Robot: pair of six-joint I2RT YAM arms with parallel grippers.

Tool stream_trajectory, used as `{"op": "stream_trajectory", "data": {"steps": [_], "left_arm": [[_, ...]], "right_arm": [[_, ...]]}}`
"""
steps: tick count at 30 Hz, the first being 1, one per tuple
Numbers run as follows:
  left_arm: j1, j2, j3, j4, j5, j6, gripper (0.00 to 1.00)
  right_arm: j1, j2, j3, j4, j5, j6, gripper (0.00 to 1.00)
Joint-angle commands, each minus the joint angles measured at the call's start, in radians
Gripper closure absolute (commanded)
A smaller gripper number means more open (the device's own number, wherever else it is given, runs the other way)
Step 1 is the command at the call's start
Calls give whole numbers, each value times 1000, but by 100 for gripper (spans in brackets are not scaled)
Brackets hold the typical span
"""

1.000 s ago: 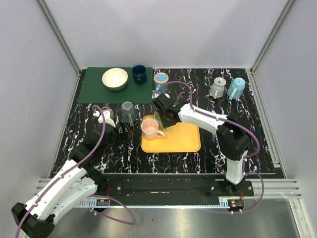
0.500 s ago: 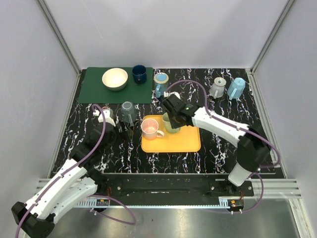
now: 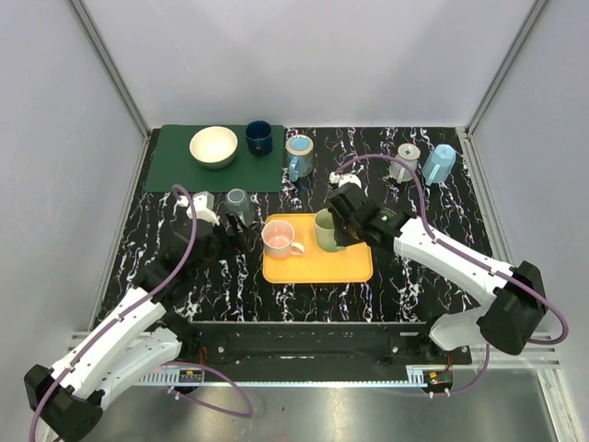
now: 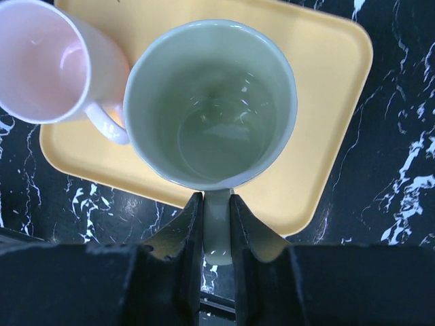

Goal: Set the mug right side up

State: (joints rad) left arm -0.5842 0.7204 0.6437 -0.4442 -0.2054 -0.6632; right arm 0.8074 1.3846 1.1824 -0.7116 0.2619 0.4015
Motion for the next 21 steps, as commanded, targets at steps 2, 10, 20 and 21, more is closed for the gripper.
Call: {"op": "stream_trajectory", "data": {"steps": [2, 10, 20, 21], "left_arm": [[-6, -33, -58, 232, 155, -91, 13], [-95, -33, -252, 596, 264, -239, 14], [-281, 142, -305, 942, 264, -317, 12], [-285, 167, -309, 970, 270, -332, 12]], "right_arm": [[-98, -113, -79, 147, -84, 69, 100], [-224, -258, -328, 437, -322, 246, 100], [-252, -401, -576, 785, -401, 488, 100], [-254, -415, -604, 831, -411, 508, 100]]}}
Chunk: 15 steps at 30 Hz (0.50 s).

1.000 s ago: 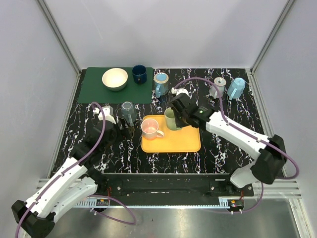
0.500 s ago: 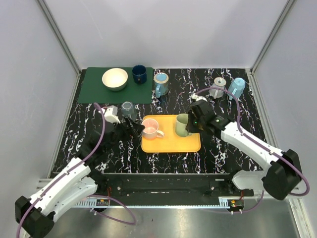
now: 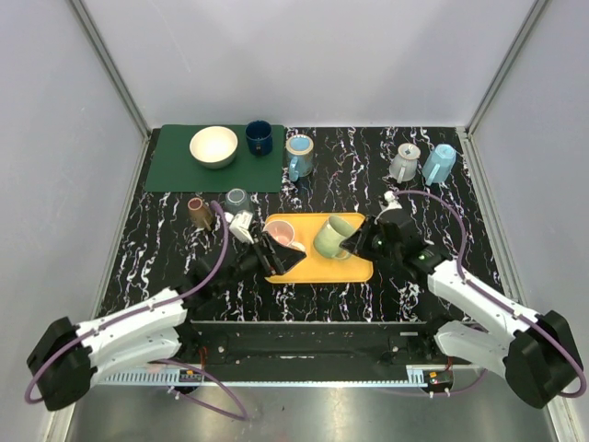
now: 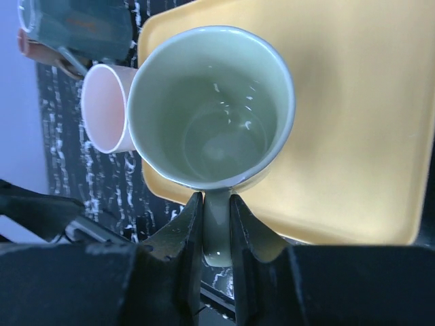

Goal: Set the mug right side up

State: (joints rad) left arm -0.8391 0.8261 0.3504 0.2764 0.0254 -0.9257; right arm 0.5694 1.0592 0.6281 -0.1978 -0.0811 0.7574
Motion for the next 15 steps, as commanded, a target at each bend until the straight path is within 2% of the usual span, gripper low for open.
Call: {"op": "stream_trajectory", "data": {"steps": [1, 5, 6, 12, 15], "left_arm": [[-34, 76, -27, 274, 42, -85, 10], [-48, 128, -37, 377, 54, -145, 3], [-48, 151, -39, 389, 67, -154, 1], [-58, 220, -39, 513, 93, -209, 1], [-68, 248, -42, 630, 99, -210, 1]], "right_arm": [[-20, -117, -63, 339, -72, 181, 100], [-34, -192, -166, 524, -94, 298, 100], [-42, -202, -204, 619, -112, 319, 100], [-51, -202, -321, 923, -141, 496, 100], [-51, -192, -338, 1006, -154, 516, 100]]}}
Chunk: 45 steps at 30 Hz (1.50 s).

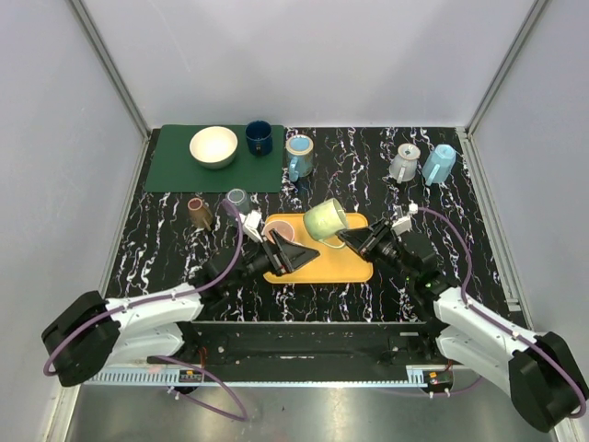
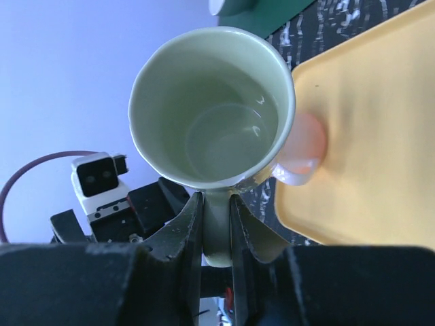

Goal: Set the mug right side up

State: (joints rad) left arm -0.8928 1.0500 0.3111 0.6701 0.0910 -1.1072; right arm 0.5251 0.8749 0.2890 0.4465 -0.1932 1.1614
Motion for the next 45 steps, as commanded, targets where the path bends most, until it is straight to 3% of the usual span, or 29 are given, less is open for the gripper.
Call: {"op": "stream_trajectory", "data": {"steps": [1, 3, 7, 13, 17, 39, 45], "left_arm": [[-14, 37, 6, 303, 47, -23, 1], [-15, 83, 22, 338, 62, -28, 2], [-15, 182, 51, 504, 90, -65, 15], [-15, 340, 89, 716, 112, -144, 25], [-15, 334, 144, 640, 107, -97, 26], [43, 375, 240, 675, 101, -103, 40], [51, 383, 256, 664, 111, -112, 52]], "right_arm": [[-7, -10, -1, 379, -46, 121, 100], [-7, -5, -2, 417, -57, 130, 100], [-7, 12, -2, 495, -83, 171, 100], [-7, -8, 10, 492, -120, 178, 100], [-7, -40, 27, 445, -138, 175, 100], [-7, -50, 61, 339, -262, 126, 100], [-7, -83, 78, 249, -285, 70, 100]]}}
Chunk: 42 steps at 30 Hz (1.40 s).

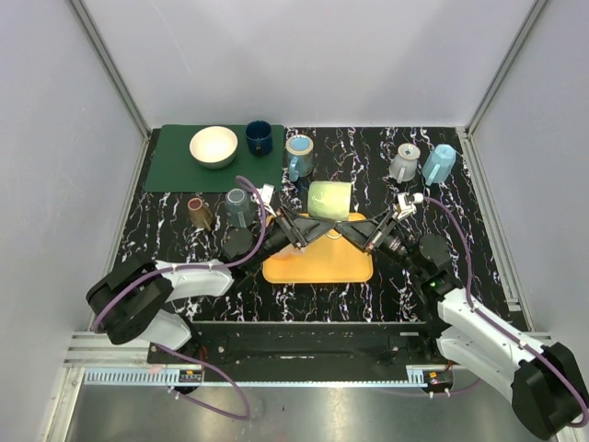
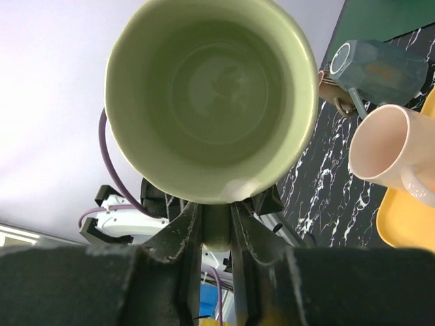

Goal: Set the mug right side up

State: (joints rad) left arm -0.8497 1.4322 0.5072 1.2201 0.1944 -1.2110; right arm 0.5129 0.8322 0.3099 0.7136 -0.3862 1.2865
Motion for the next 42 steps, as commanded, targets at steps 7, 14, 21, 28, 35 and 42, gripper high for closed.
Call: {"op": "stream_trajectory", "data": {"steps": [7, 14, 21, 28, 35, 42], "left_arm": [[8, 13, 77, 119, 43, -15, 82], [11, 2, 45, 163, 60, -27, 100], [23, -30, -12, 266, 34, -32, 100], [54, -160, -39, 185, 23, 43, 100], [176, -481, -72, -274, -7, 241, 100], [270, -849, 160, -1307, -393, 736, 100]], "right_arm": [[6, -68, 46, -62, -89, -67, 100], [6, -90, 92, -134, -111, -130, 100], [6, -110, 228, -319, -201, -269, 50], [6, -154, 326, -572, -157, -389, 33], [6, -228, 360, -709, -65, -472, 30], [6, -248, 393, -870, 38, -561, 29]]}}
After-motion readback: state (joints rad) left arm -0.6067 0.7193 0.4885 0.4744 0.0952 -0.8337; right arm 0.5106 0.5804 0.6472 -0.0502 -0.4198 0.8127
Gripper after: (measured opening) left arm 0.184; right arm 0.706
